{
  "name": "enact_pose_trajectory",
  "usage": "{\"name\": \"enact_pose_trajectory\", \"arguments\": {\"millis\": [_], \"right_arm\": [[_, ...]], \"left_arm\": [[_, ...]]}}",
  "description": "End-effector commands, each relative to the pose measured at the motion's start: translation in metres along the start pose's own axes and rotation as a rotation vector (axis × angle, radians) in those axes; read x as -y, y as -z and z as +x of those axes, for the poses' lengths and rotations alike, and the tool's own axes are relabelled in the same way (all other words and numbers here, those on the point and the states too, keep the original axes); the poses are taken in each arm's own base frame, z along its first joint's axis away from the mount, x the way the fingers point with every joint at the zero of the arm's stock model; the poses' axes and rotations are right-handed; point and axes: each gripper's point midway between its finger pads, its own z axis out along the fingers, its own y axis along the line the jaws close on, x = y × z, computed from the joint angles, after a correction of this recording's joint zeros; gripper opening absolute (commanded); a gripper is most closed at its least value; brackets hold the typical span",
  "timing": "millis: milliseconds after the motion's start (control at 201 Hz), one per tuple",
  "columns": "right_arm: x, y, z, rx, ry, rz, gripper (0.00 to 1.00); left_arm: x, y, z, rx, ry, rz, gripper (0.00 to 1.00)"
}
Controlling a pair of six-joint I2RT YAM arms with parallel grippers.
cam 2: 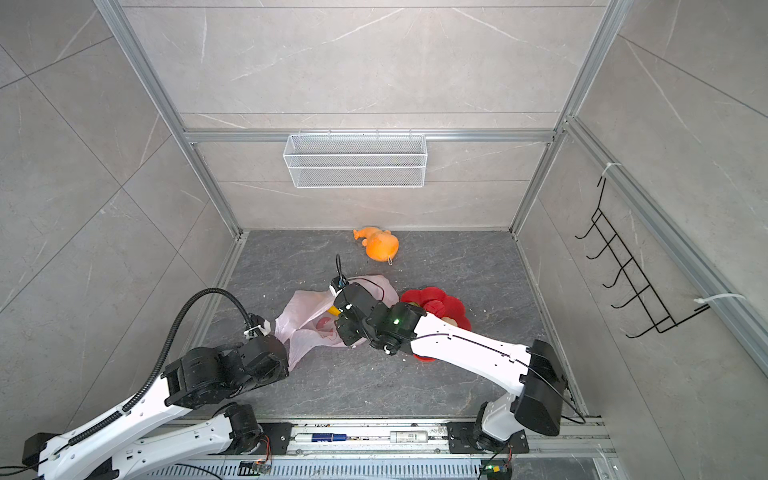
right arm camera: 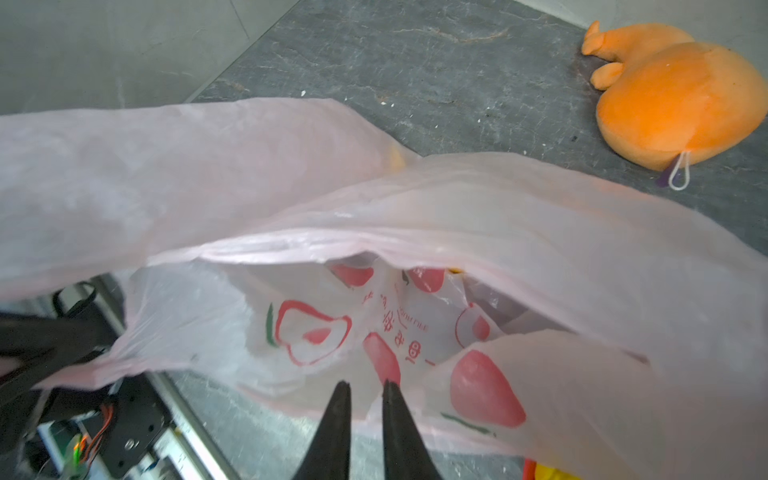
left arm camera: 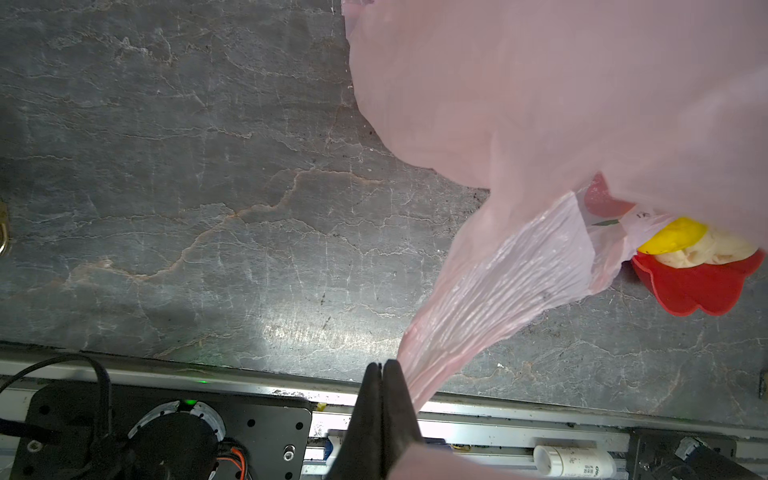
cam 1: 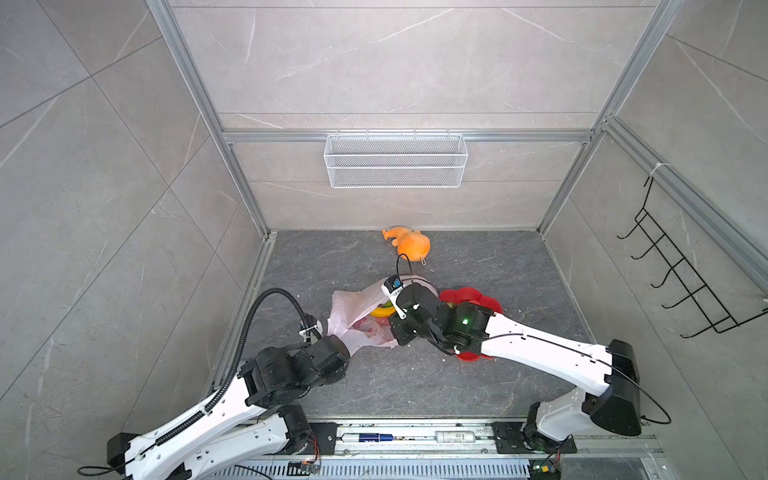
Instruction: Take the fake fruits out of the plastic bag
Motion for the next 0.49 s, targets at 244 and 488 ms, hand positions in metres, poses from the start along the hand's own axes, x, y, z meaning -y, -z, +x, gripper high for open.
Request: {"name": "enact_pose_trajectory", "arguments": {"millis": [244,488], "right_arm": [[0.010,-0.022,0.069,-0.271,0.207,0.033,0.00],[0.011,-0.053,0.085,-0.344,0.256,0.054,0.00]], "left_arm": [[0.002,0.001,-0.005,0.023,-0.011,-0.004,0.00],[-0.001,-0.002,-0.001,0.013,-0.013,-0.011,0.00]]}}
